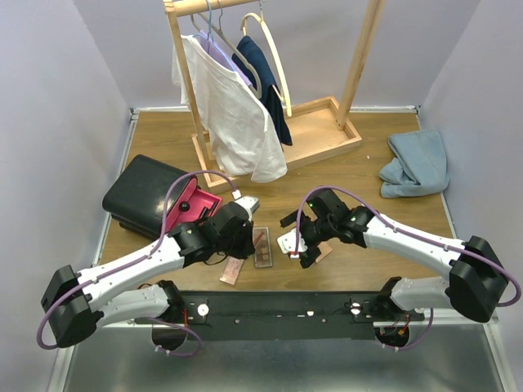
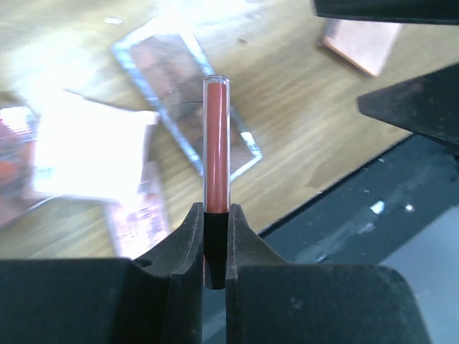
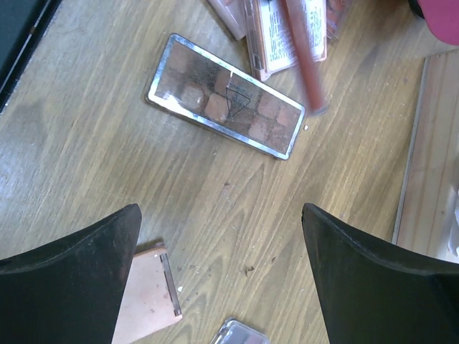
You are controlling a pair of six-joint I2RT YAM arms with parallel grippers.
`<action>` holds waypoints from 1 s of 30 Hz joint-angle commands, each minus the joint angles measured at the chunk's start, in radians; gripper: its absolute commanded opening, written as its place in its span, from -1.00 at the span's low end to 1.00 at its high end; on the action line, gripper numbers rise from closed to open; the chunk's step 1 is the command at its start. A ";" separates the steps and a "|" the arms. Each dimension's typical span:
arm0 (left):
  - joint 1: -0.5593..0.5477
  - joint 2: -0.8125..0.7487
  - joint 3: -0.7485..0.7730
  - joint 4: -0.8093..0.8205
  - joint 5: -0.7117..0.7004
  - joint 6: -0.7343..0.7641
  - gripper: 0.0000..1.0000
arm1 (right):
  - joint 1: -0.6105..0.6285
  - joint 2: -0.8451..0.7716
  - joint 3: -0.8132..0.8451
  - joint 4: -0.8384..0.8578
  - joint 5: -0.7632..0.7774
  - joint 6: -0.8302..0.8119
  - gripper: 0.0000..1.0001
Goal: Organize the makeup
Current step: Pick up the makeup from the corner of the board, then place the makeup in the drawer.
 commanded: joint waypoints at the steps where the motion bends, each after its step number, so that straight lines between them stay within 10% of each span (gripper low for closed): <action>1: 0.039 -0.072 0.069 -0.148 -0.157 0.061 -1.00 | -0.005 -0.014 -0.029 0.035 0.031 0.023 0.99; 30: 0.277 -0.253 0.092 -0.212 -0.412 0.064 -1.00 | -0.008 0.006 -0.043 0.052 0.035 0.023 0.99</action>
